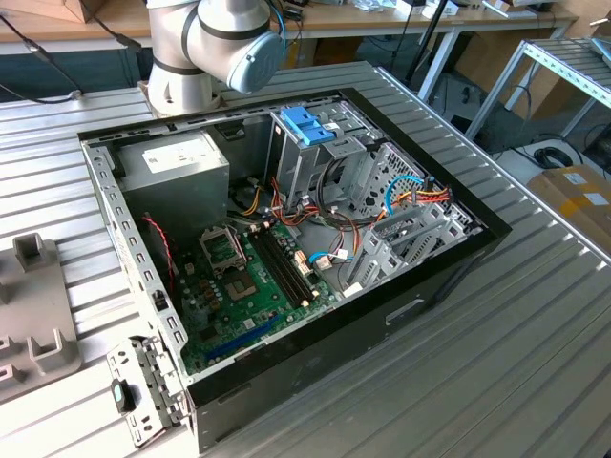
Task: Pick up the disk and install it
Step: 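Pick up the disk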
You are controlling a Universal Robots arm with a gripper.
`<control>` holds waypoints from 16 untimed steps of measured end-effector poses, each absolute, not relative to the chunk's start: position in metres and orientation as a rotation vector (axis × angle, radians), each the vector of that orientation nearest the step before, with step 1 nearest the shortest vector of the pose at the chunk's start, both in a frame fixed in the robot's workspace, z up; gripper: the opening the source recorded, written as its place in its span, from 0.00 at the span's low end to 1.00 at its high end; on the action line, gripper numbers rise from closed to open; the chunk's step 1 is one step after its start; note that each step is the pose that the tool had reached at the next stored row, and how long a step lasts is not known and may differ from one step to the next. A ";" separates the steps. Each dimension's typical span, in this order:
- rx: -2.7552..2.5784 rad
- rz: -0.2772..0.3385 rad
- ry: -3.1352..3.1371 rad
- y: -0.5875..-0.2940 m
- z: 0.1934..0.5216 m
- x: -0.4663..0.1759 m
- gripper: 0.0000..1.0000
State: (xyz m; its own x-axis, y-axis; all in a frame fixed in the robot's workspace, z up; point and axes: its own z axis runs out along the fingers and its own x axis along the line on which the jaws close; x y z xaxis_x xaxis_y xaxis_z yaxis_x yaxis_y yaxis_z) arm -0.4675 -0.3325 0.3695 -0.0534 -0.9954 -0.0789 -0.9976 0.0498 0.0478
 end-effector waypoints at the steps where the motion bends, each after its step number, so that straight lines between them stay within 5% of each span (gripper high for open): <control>1: -2.144 0.139 2.258 -0.332 0.370 -0.468 0.37; 16: -2.141 0.147 2.254 -0.332 0.379 -0.468 0.37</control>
